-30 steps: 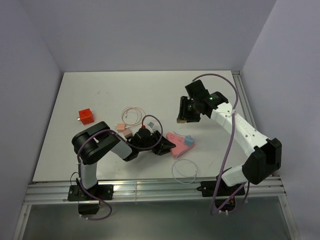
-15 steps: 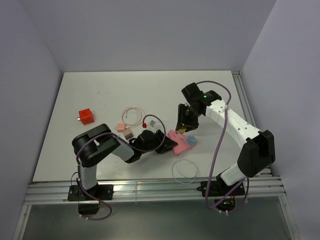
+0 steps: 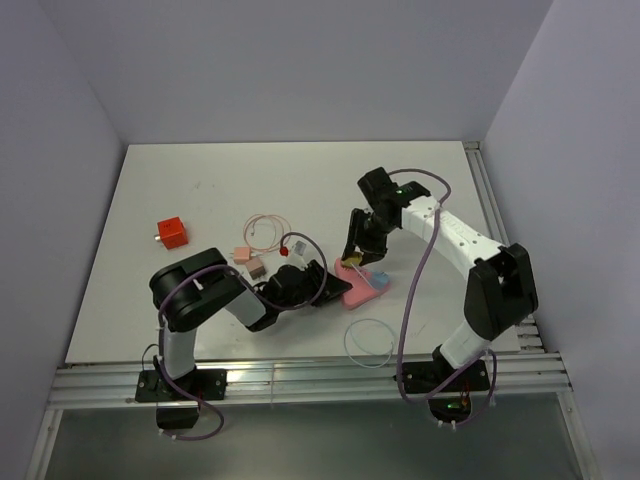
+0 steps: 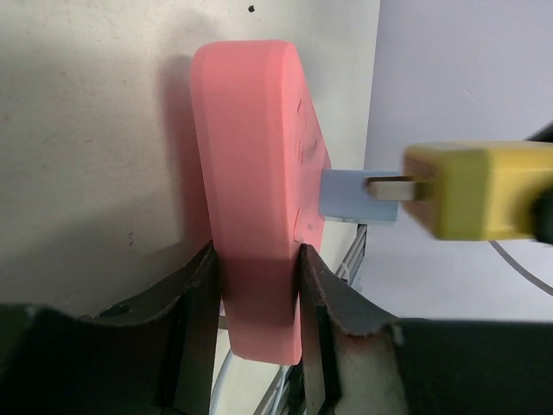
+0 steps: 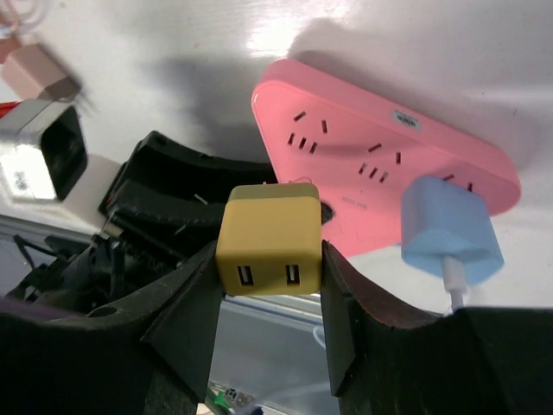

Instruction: Insert the plug

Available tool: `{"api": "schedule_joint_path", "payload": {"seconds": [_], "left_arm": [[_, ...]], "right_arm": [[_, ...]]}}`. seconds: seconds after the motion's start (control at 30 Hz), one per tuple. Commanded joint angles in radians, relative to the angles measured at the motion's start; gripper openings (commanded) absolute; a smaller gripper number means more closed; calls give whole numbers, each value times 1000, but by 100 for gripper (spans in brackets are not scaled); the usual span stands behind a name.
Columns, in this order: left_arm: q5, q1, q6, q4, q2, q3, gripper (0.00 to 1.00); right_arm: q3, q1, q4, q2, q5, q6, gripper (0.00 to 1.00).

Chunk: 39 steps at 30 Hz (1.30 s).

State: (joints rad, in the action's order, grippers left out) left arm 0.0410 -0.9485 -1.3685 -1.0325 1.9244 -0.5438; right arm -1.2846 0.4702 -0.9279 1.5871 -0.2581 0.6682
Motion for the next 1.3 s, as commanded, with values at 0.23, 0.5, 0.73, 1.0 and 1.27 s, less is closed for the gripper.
{"api": "schedule_joint_path", "payload": {"seconds": [0.23,0.5,0.73,1.0,1.27], "left_arm": [[76,27,112,272,159,-4,0],[56,28,95,259,176,8,0],[40,30,83,233,176,30,0],[31,28,83,223,173,38,0],[20,24,80,210,177,42,0]], "right_arm": [[-70,-54,5,123,-66,-19,0],[-108,-96,-46,158,-40,-38,0],[-78,-117,-65,157,-61,-21,0],[-65,-117,-72,180,-87,-10,0],[-68,-114,-83,205,-101,14,0]]}}
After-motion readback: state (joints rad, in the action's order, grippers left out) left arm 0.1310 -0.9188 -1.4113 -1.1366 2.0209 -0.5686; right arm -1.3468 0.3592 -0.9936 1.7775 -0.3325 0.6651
